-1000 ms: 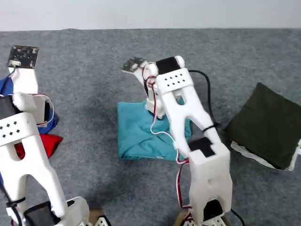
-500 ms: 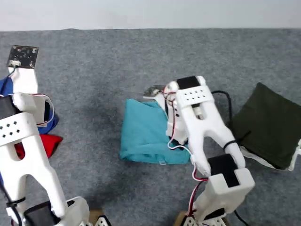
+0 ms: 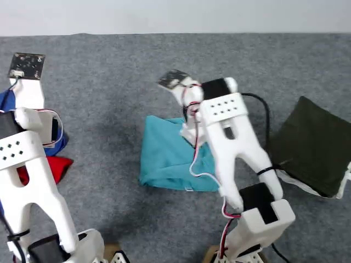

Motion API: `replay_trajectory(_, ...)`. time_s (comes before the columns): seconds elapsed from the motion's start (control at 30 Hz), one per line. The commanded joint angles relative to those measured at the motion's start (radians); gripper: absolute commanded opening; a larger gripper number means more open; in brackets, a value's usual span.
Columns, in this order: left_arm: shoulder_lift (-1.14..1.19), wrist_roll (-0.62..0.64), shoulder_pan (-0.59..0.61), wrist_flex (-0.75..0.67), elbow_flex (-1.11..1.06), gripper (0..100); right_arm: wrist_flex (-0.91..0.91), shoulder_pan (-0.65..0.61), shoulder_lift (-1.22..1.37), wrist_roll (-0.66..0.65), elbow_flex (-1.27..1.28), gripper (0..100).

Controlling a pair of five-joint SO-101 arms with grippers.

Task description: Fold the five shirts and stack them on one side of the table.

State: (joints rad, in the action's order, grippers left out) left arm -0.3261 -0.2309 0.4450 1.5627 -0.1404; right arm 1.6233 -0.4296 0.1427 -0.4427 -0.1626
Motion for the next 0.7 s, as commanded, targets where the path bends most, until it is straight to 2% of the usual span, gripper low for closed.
replay_trajectory(0.0, -0.034, -0.008, -0.002, -0.015, 0.007, 1, -0.015, -0.101, 0.027, 0.012, -0.054, 0.9)
replay_trajectory(0.2, -0.035, -0.008, 0.005, -0.012, 0.007, 1, 0.022, -0.159, 0.194, 0.012, -0.052, 1.0)
replay_trajectory(0.33, -0.035, -0.008, 0.005, -0.011, 0.007, 1, 0.134, -0.159, 0.265, 0.012, -0.054, 1.0)
replay_trajectory(0.4, -0.035, -0.008, 0.005, -0.011, 0.007, 1, 0.177, -0.159, 0.26, 0.011, -0.049, 1.0)
replay_trajectory(0.57, -0.035, -0.008, 0.005, -0.015, 0.007, 1, 0.171, -0.171, 0.13, 0.002, 0.095, 1.0)
replay_trajectory(0.67, -0.035, -0.008, 0.005, -0.015, 0.007, 1, 0.165, -0.176, 0.076, -0.008, 0.1, 1.0)
